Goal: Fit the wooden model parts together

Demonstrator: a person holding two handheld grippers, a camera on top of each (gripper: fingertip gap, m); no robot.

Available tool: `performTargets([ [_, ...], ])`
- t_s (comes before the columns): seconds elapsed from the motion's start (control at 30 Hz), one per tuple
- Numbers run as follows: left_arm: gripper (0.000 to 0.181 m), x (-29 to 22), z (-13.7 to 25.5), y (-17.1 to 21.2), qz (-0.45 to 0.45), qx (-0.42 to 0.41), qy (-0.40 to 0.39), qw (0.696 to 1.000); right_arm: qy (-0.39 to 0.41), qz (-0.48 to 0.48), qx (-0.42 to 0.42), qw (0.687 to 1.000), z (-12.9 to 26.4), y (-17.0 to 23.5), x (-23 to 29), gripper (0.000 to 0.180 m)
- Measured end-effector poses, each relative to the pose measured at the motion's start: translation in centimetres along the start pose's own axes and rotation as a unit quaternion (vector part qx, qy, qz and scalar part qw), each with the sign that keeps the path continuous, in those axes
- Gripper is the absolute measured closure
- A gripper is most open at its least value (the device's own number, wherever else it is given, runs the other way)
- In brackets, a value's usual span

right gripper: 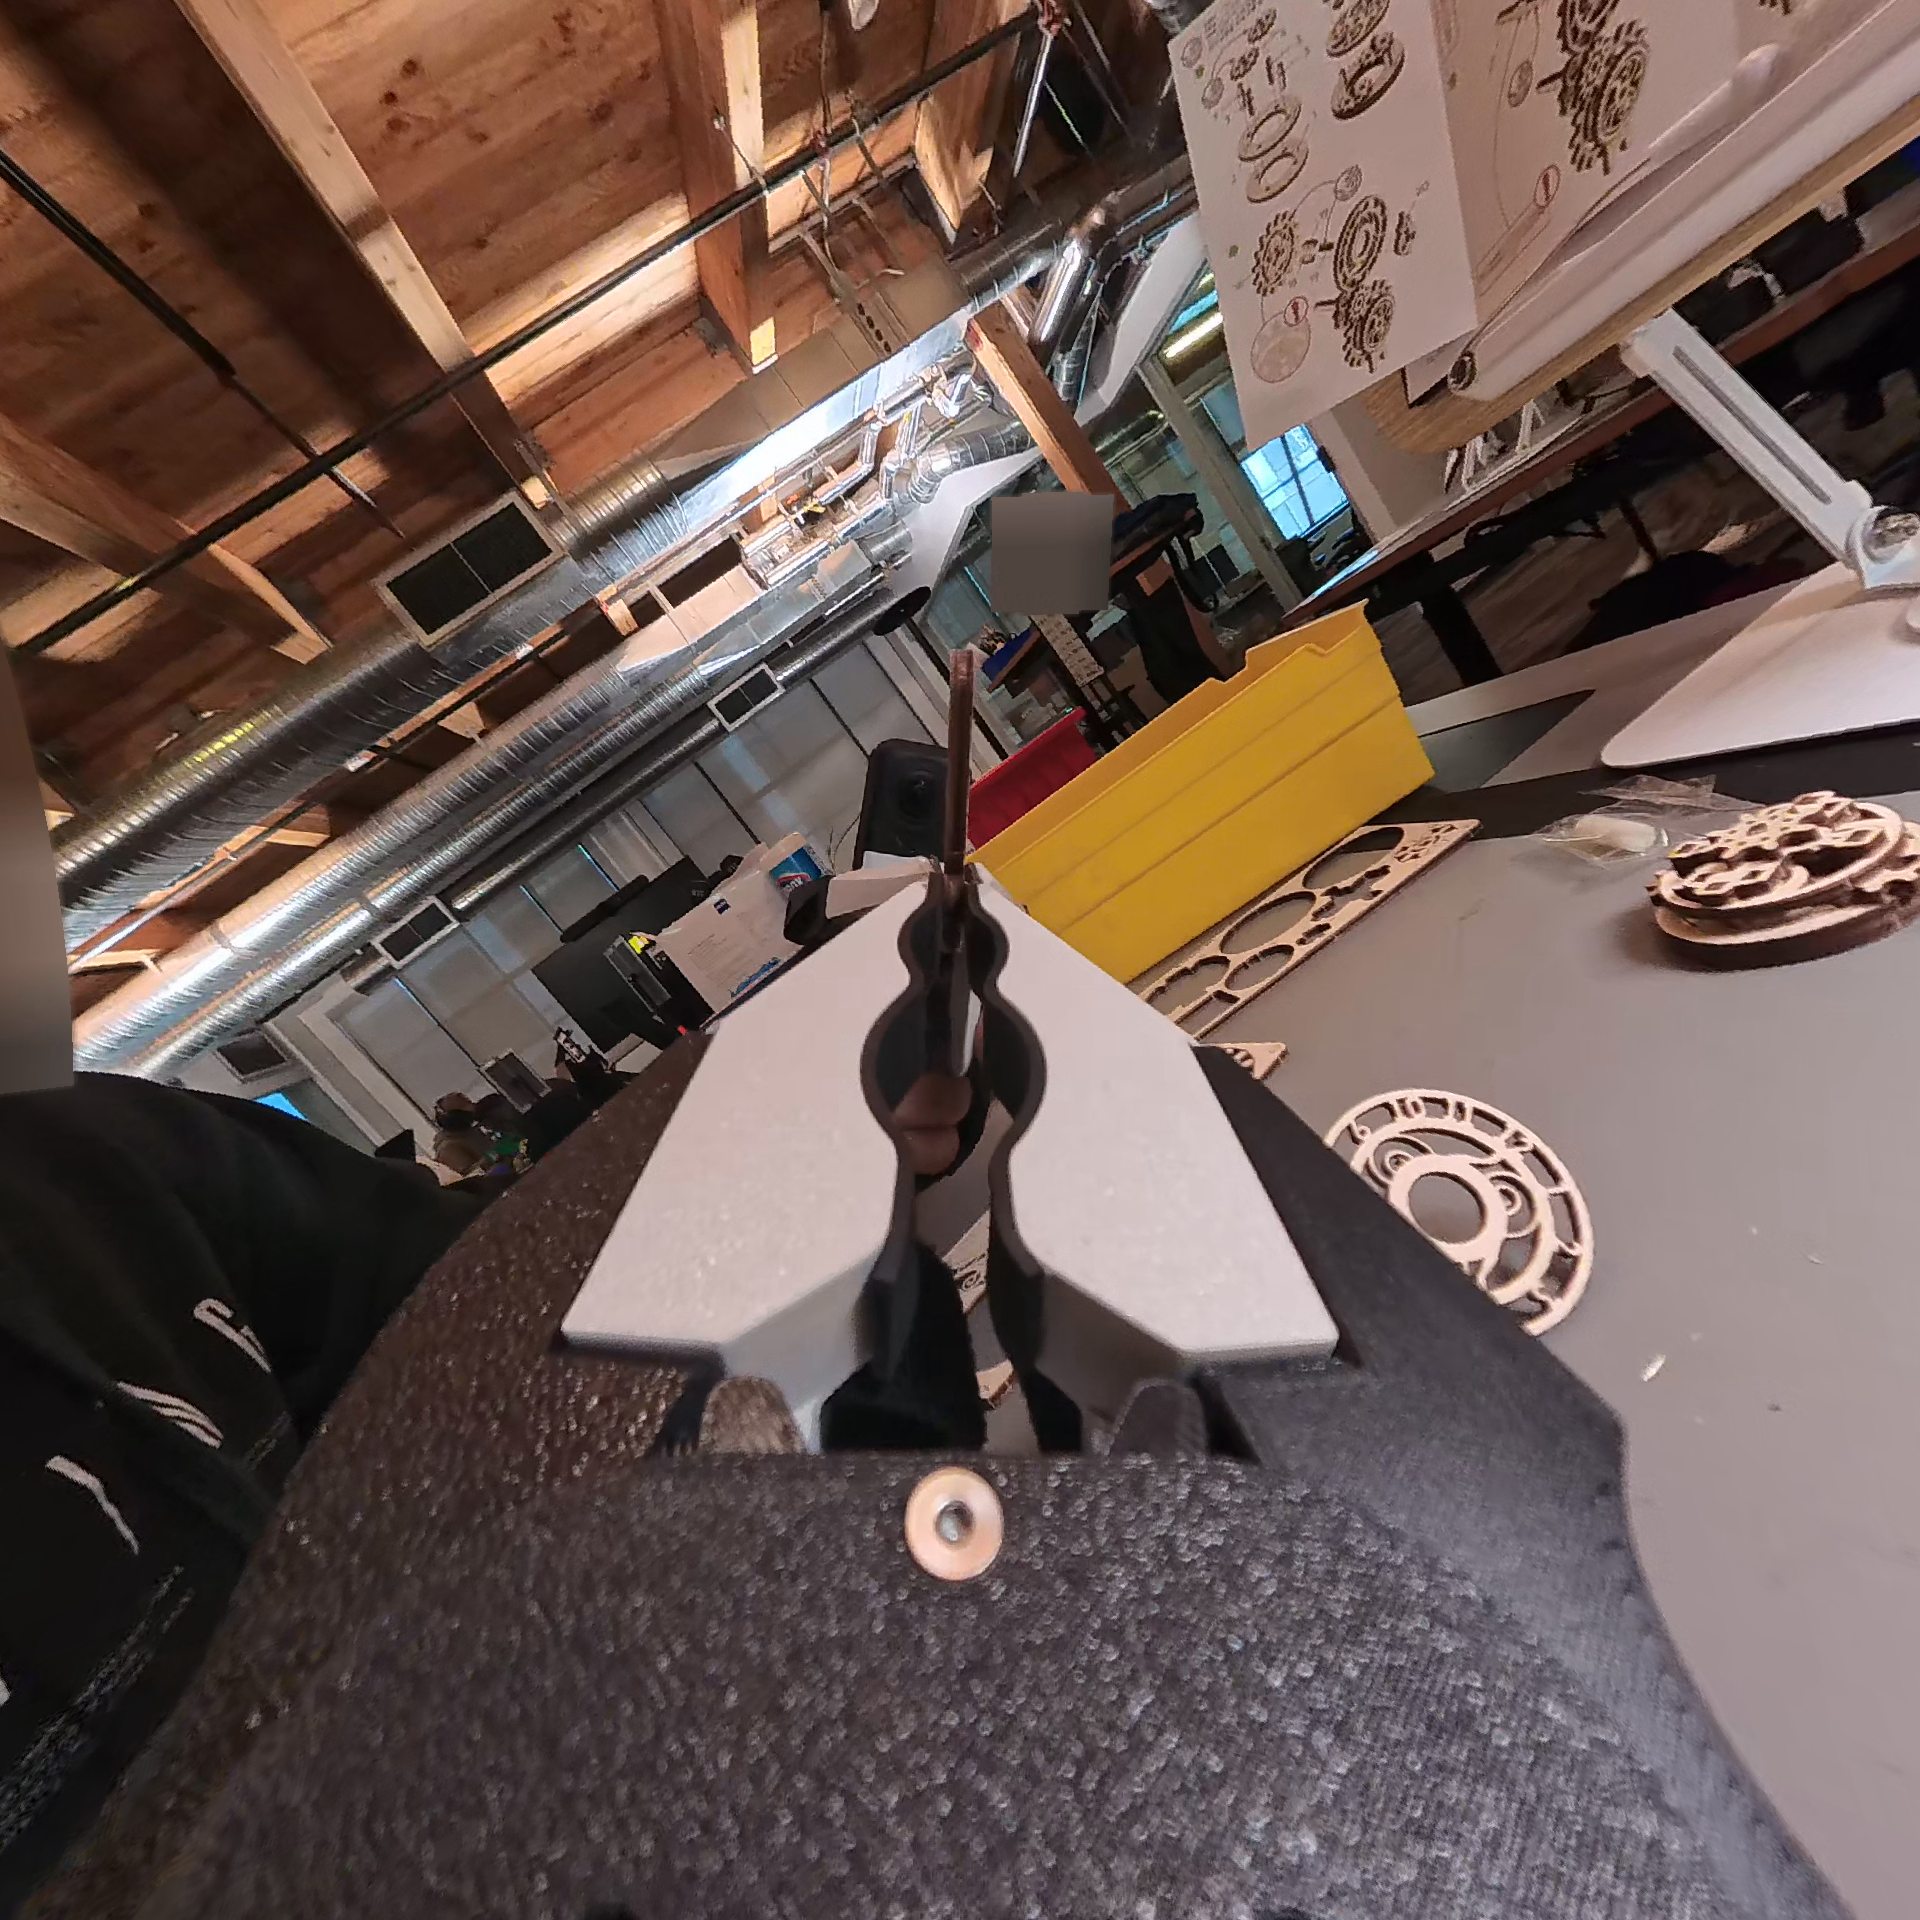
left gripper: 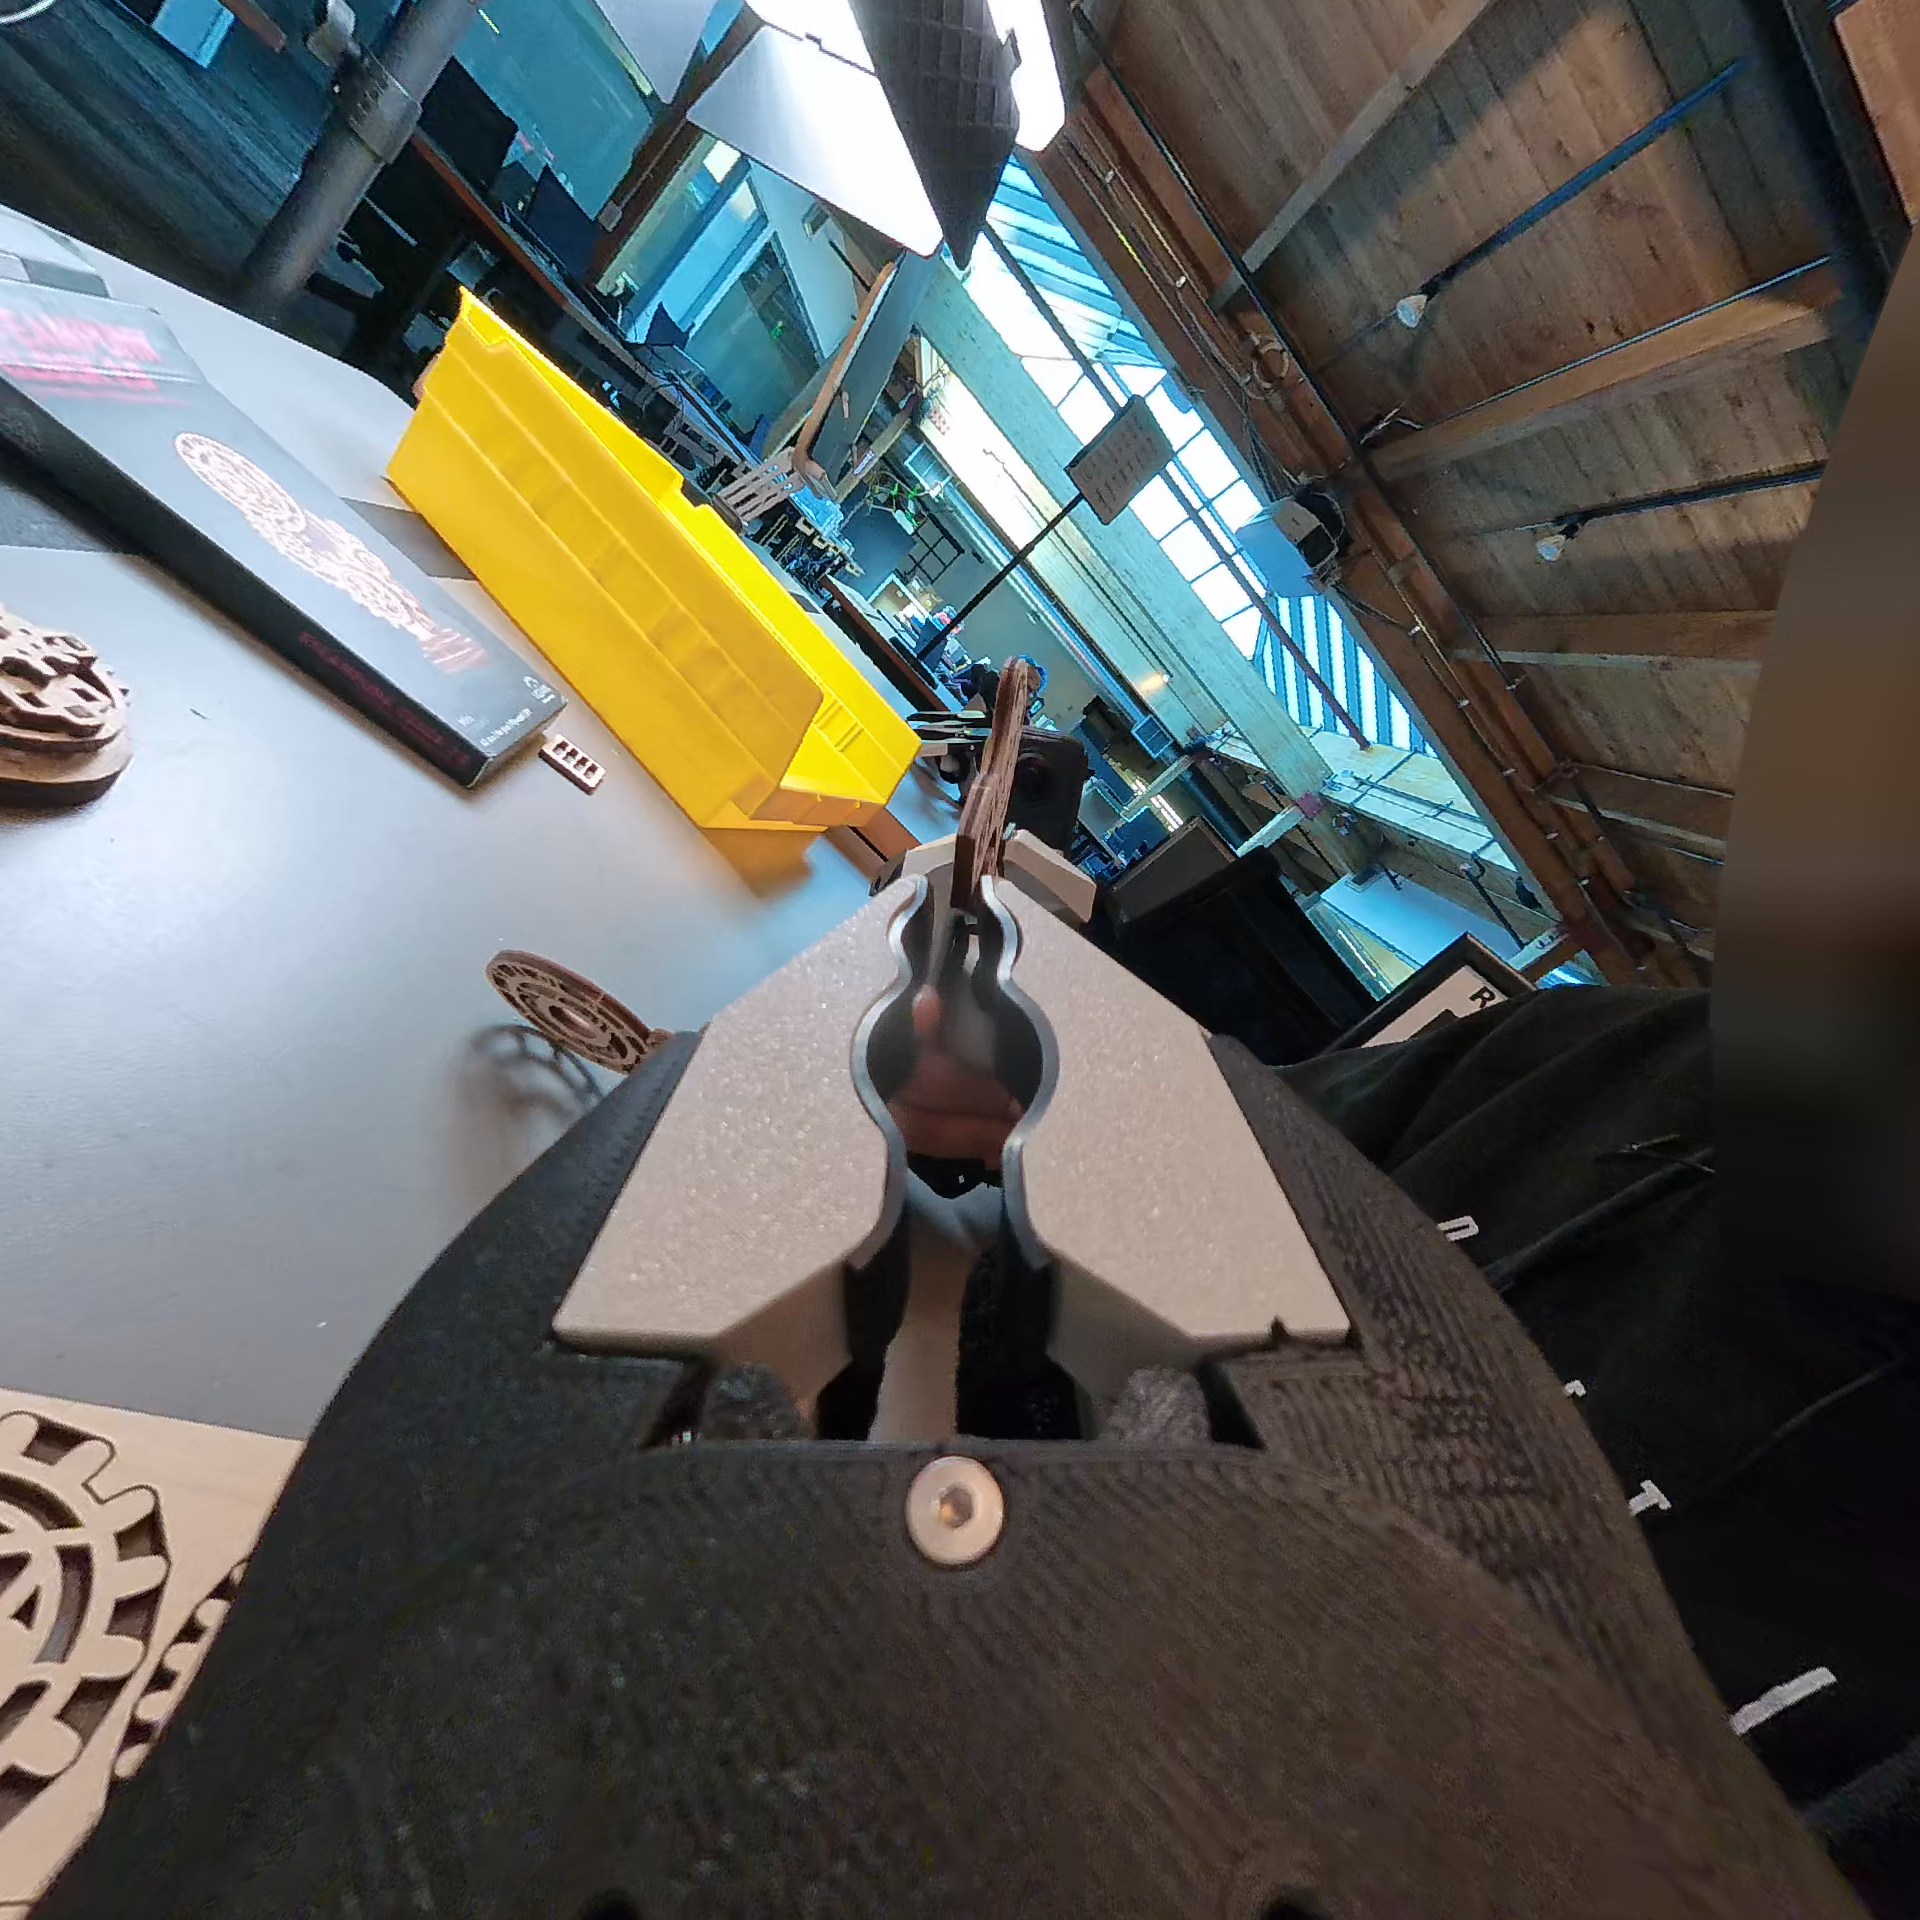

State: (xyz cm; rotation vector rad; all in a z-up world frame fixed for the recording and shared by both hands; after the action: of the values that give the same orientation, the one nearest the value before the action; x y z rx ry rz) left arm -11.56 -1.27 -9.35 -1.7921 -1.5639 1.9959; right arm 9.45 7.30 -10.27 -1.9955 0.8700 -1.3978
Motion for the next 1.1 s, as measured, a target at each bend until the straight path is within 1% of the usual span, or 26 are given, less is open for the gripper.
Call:
performTargets([
  [0.13, 0.179, -0.14, -0.08, 0.06, -0.005, 0.003, 0.004, 1.0, 0.0, 0.002, 0.002, 1.0, -0.01, 0.03, 0.0, 0.179],
  [0.4, 0.18, -0.34, -0.17, 0.09, -0.005, 0.007, 0.01, 1.0, 0.001, 0.002, -0.001, 1.0, 0.1, -0.05, -0.03, 0.179],
  [0.83, 0.18, -0.4, 0.03, -0.14, -0.005, -0.012, 0.019, 1.0, 0.001, 0.0, -0.001, 1.0, 0.14, -0.02, -0.14, 0.173],
  [1.1, 0.18, -0.45, -0.01, -0.1, -0.008, -0.011, 0.019, 1.0, 0.004, 0.016, 0.003, 1.0, 0.12, -0.02, 0.07, 0.178],
])
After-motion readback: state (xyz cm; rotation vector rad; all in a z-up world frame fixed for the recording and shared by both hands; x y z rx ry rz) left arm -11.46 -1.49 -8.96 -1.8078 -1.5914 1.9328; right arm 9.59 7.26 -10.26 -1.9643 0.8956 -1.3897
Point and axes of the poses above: each gripper's, where its closed fingertips meet, z back along the fingers, y out of its underside, x = y × z across the jaws, the point moved 10 cm from there along z, back along the fingers, and after that the axes turned 1 degree about -x, right-handed, at the moved point
